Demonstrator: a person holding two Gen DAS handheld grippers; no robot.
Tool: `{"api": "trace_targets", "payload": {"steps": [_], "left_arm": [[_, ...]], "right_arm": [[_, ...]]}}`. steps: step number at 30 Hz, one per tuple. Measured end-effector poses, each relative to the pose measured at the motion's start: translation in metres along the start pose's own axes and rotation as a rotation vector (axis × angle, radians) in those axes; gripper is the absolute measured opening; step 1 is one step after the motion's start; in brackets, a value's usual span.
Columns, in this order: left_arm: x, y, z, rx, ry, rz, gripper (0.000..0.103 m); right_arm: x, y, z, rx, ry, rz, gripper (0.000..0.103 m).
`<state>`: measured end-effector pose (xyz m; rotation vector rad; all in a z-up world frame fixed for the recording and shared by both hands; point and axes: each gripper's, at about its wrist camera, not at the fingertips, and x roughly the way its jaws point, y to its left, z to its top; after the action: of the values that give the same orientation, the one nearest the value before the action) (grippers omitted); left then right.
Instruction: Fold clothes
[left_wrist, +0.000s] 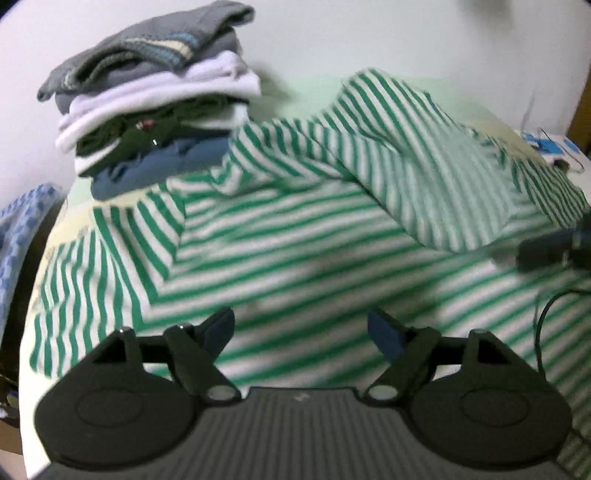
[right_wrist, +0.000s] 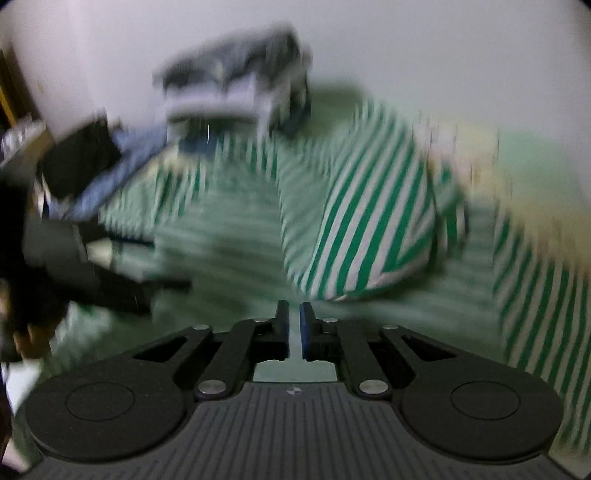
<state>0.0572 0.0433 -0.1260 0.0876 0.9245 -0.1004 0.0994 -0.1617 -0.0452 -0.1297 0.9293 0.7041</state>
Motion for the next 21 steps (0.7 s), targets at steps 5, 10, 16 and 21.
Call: {"api": "trace_targets", "payload": {"steps": [5,10,16,21], "left_arm": [[-0.011,-0.017,-0.013,0.056,-0.007,-0.002,0.083],[-0.02,-0.042,-0.006,0.138,-0.043,0.032,0.089],[-0.034,-0.06,-0.014,0.187,-0.044,0.023,0.09],[-0.042,-0.055,-0.023,0.159,-0.038,0.027,0.092]], "right_arm": [[-0.02,-0.019,0.012,0.122,-0.162,-0.097,0.044],[0.014,-0.039,0.054,0.128,-0.267,-0.252,0.054],[0.063,-0.07,0.074,0.148,-0.262,-0.355,0.003],[0.056,-0.078,0.064,0.202,-0.219,-0.27,0.0]]}}
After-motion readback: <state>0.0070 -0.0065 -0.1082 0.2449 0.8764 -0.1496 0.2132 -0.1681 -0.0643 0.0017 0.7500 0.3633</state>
